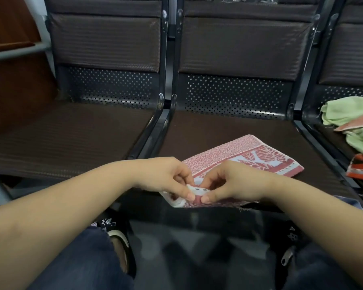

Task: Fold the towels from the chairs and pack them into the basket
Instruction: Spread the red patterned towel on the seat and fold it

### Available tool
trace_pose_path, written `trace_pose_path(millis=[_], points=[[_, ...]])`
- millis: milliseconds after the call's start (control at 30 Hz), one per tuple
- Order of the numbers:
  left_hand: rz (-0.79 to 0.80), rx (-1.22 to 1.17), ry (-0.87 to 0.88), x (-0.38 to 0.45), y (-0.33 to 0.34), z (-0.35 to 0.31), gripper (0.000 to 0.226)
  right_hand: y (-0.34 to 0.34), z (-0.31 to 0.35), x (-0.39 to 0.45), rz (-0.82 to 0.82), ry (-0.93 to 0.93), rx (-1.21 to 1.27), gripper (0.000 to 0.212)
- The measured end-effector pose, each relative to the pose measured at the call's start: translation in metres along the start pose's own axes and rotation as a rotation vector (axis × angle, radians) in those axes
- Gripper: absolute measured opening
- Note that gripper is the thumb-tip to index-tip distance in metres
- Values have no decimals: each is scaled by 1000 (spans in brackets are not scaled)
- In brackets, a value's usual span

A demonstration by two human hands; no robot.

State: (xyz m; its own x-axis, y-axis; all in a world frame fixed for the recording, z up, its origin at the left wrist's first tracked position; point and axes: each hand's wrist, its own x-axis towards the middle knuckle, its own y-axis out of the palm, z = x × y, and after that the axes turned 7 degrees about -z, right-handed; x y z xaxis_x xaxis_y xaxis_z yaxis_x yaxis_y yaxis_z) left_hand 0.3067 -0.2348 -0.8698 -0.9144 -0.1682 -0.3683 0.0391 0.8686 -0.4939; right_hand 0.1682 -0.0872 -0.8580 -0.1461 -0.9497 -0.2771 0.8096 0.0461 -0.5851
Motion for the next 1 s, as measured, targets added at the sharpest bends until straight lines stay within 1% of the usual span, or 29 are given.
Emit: trace_pose_path(millis=[100,167,200,300,367,500,600,700,733,767,867,900,933,967,1000], points=[[37,-141,5,-5,-5,-17,10,-12,6,-15,-9,22,147,8],[53,-222,51,-6,-7,-25,18,-17,8,-23,14,34,274,14],[67,-273,74,-6,-8,-28,18,-19,9,-26,20,37,324,13],[93,-407,93,-1,-10,-32,6,-21,11,-32,35,50,480,6],[111,-419,88,4,-12,-35,8,-24,13,-35,34,80,579,4],[132,-343,54,17,-16,-42,16,-32,8,-33,-30,81,511,7],[122,-273,28,31,-17,-43,29,-36,3,-30,-59,88,464,9],[132,-252,-3,43,-16,-45,24,-40,-3,-28,-87,88,410,9],[135,-245,-16,45,-17,-46,25,-42,-5,-28,-97,93,395,8],[145,-235,-29,48,-19,-46,33,-44,-8,-27,-109,105,382,7],[213,-164,-64,48,-27,-41,78,-56,-17,-28,-167,159,374,6],[221,-93,-63,47,-29,-38,87,-60,-20,-29,-184,181,362,11],[218,-18,-63,45,-31,-35,89,-64,-24,-30,-195,202,343,23],[199,40,-69,44,-33,-31,86,-68,-27,-31,-196,230,320,36],[172,80,-79,43,-36,-28,80,-71,-29,-32,-191,256,302,42]])
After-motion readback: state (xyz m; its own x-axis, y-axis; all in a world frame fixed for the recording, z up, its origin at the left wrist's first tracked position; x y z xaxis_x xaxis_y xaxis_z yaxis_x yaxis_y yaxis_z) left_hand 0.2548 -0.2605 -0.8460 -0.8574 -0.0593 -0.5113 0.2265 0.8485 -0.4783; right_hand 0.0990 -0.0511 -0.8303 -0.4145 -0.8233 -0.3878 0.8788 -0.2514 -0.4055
